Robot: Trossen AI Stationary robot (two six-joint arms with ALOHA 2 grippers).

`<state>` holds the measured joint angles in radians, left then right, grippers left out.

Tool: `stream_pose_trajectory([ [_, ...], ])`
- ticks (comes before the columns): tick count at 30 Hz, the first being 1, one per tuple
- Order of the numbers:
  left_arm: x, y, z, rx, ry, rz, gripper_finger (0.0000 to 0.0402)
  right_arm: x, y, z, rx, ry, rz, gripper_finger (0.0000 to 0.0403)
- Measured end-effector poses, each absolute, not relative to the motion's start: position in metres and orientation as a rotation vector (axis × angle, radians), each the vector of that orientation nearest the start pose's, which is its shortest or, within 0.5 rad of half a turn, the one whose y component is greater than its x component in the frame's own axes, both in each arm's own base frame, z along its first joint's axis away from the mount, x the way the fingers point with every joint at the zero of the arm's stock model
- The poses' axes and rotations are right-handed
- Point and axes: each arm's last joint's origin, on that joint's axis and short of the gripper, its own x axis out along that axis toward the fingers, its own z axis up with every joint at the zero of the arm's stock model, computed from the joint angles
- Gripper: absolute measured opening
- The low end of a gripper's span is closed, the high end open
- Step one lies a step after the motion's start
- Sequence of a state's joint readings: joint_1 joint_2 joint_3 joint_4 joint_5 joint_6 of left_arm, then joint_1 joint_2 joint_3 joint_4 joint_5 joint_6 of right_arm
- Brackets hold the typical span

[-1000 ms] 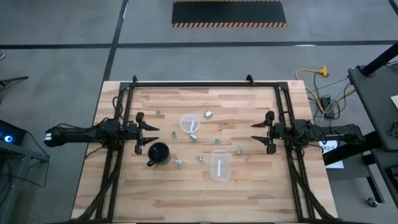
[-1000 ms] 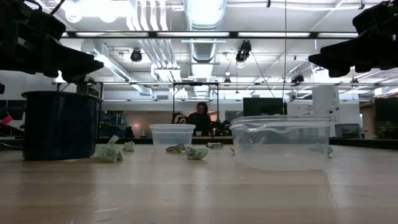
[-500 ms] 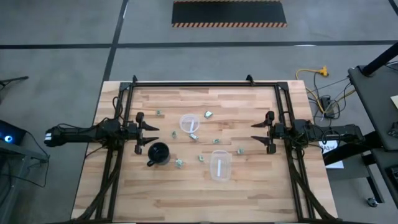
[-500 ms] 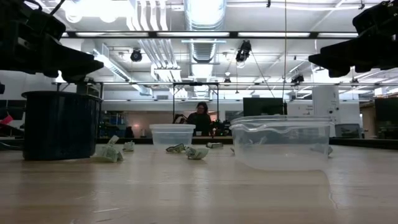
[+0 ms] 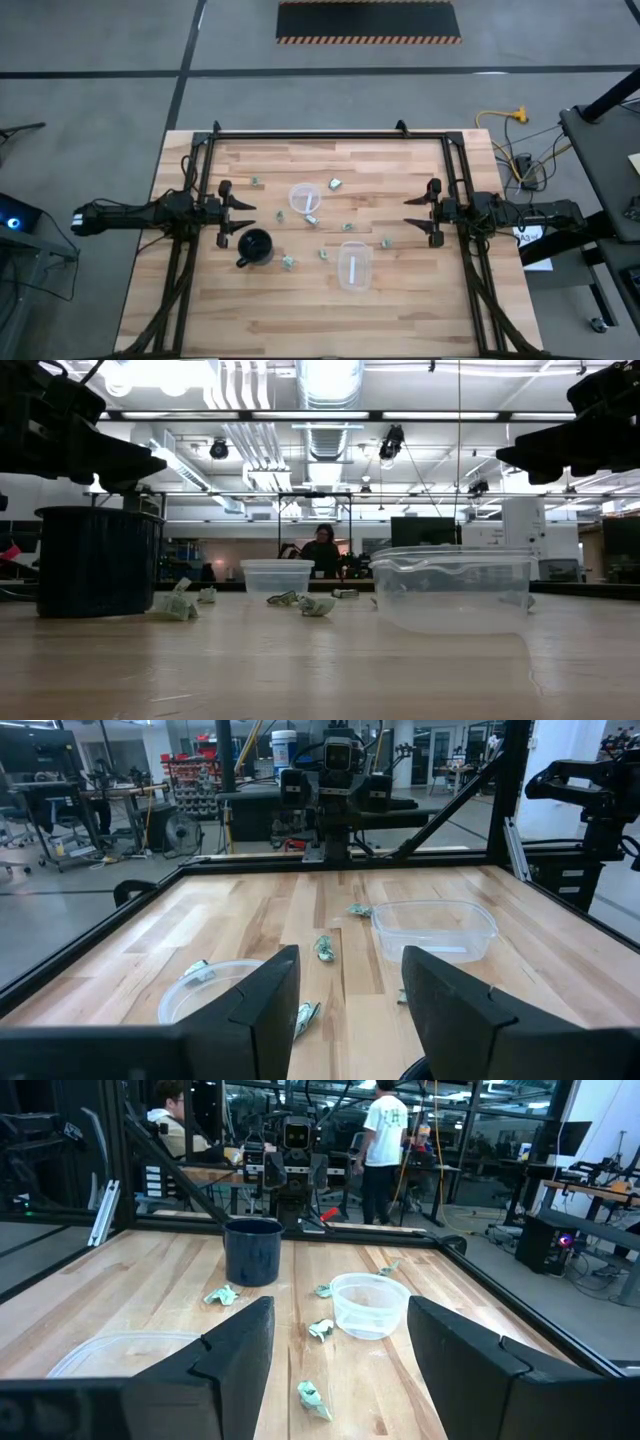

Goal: Pick and place items into bin

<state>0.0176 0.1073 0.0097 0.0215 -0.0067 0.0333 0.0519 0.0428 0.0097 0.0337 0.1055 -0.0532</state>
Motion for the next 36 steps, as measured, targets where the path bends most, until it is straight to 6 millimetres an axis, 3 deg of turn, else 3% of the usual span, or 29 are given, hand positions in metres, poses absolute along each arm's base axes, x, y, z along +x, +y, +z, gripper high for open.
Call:
stream_pose_trajectory([
  [34, 0.1036, 0.002, 0.1603, 0.033, 0.077, 0.023, 0.0162, 0.0997, 0.0021, 0.1666, -0.053, 0.001, -0.054, 0.0221],
  [36, 0.1036, 0.002, 0.1602, 0.033, 0.077, 0.023, 0.0162, 0.0997, 0.0019, 0.1671, -0.137, -0.001, -0.061, 0.0221],
])
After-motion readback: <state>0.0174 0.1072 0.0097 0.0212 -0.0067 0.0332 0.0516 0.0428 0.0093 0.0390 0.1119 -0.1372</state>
